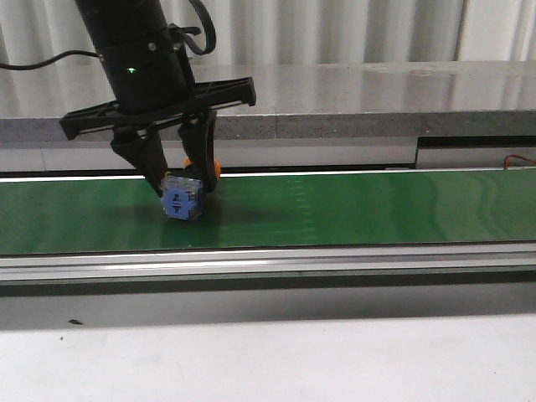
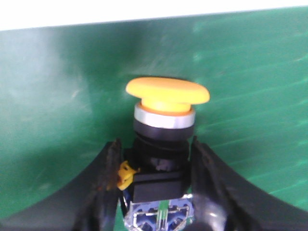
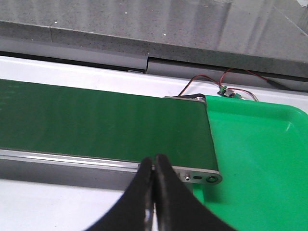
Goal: Move button from right to left
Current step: 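Grasp the button on the belt with the left gripper and lift, then carry the button over the blue tray with the left gripper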
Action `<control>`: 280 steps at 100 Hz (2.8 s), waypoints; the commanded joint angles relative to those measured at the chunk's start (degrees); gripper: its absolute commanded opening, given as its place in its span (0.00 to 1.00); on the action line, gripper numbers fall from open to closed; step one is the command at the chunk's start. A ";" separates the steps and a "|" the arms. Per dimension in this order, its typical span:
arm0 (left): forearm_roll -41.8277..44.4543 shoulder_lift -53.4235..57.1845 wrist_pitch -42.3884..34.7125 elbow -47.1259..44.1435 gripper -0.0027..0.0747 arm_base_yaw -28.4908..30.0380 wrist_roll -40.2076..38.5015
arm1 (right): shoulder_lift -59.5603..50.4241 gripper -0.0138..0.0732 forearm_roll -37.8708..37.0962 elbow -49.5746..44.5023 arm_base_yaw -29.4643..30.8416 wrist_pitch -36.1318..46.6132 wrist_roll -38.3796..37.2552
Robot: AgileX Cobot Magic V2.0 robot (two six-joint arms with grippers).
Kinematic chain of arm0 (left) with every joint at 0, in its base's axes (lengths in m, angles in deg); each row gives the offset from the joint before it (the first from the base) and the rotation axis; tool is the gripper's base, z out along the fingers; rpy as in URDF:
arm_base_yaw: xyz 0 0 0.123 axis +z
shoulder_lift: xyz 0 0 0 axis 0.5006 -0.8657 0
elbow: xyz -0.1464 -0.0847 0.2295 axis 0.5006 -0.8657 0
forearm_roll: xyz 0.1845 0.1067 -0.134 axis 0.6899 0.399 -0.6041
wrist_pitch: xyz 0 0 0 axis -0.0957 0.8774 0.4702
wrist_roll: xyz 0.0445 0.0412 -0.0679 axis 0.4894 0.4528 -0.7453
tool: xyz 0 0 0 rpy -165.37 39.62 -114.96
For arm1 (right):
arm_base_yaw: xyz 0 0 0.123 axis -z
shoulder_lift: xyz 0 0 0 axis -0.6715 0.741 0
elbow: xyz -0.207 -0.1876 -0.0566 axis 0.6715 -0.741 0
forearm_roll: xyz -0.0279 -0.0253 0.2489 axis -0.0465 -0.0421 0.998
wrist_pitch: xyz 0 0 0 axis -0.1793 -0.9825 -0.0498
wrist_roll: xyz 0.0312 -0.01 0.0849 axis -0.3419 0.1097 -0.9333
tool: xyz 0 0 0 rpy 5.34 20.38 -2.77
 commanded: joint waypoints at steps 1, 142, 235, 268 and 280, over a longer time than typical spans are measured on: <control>0.86 4.90 0.22 2.95 0.01 -0.32 -0.57 | 0.67 0.08 -0.02 1.43 -0.16 4.18 0.50; 14.72 8.56 13.74 3.88 0.01 48.80 31.80 | 0.67 0.08 -0.02 1.43 -0.16 4.18 0.50; 16.12 -5.27 8.02 4.23 0.72 51.97 33.67 | 0.67 0.08 -0.02 1.43 -0.16 4.18 0.50; 13.04 1.89 0.84 5.03 0.46 49.39 30.86 | 0.67 0.08 -0.02 1.43 -0.16 4.18 0.50; 13.04 6.90 -2.68 4.52 0.22 46.77 28.49 | 0.67 0.08 -0.02 1.43 -0.16 4.18 0.50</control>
